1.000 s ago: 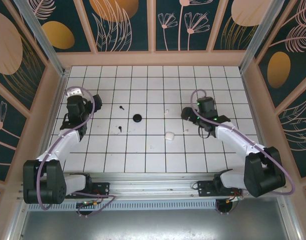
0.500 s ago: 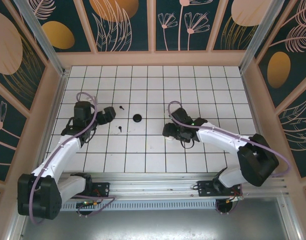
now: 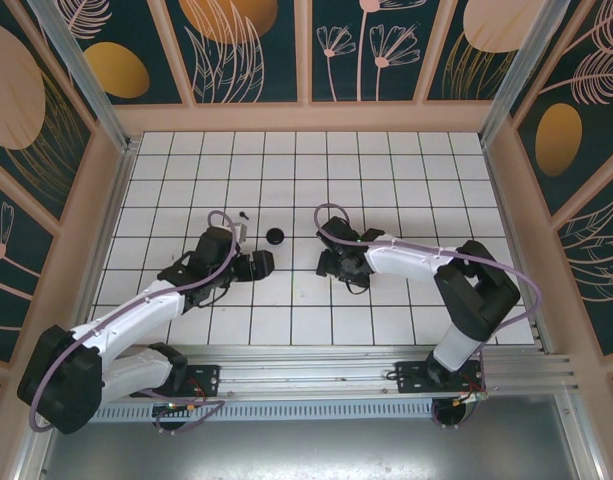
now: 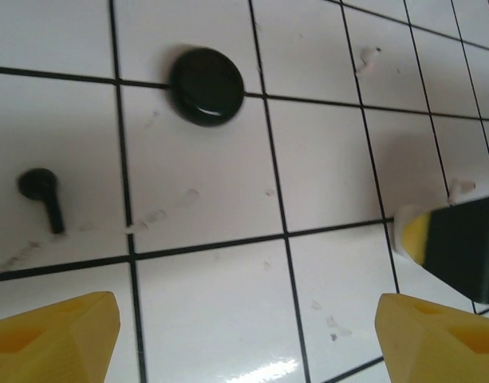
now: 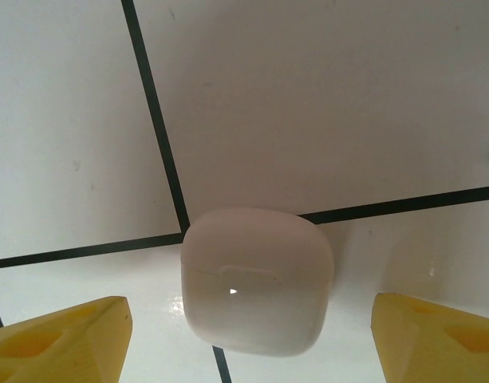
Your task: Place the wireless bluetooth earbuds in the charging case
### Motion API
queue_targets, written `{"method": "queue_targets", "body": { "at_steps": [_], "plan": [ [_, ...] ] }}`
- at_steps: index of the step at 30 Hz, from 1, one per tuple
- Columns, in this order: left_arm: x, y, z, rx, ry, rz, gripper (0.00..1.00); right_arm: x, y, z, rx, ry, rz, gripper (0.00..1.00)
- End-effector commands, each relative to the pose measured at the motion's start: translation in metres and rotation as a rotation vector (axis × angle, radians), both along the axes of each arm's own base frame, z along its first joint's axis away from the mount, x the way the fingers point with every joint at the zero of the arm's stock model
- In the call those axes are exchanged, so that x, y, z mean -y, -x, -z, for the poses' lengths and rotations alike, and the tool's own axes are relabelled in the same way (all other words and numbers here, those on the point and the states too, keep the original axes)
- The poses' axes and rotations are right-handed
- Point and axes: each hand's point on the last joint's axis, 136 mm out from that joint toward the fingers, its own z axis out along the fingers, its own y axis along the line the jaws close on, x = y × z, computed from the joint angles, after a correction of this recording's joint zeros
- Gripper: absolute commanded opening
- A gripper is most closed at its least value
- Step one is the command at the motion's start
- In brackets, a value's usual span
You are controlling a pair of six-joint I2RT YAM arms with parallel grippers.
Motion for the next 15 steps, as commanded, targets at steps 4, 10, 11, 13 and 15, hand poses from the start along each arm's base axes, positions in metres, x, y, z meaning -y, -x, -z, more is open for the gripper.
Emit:
{"method": "queue_targets", "body": {
  "at_steps": [4, 10, 11, 13, 15],
  "plan": [
    [0.013, 0.005, 0.004, -0.015, 0.013, 0.021, 0.81, -0.004, -0.007, 0.001, -0.005, 0.048, 0.034, 0.77],
    [0.015, 0.006, 0.005, -0.013, 0.012, 0.034, 0.80, 0.000, -0.012, 0.007, -0.015, 0.099, 0.041, 0.73],
    [0.015, 0.006, 0.005, -0.014, 0.012, 0.034, 0.79, 0.000, -0.011, 0.009, -0.019, 0.104, 0.039, 0.70],
    [0.015, 0.006, 0.007, -0.013, 0.011, 0.035, 0.79, 0.000, -0.011, 0.011, -0.027, 0.109, 0.037, 0.67],
    [0.015, 0.006, 0.007, -0.012, 0.015, 0.034, 0.79, 0.000, -0.010, 0.013, -0.035, 0.117, 0.032, 0.65]
  ]
}}
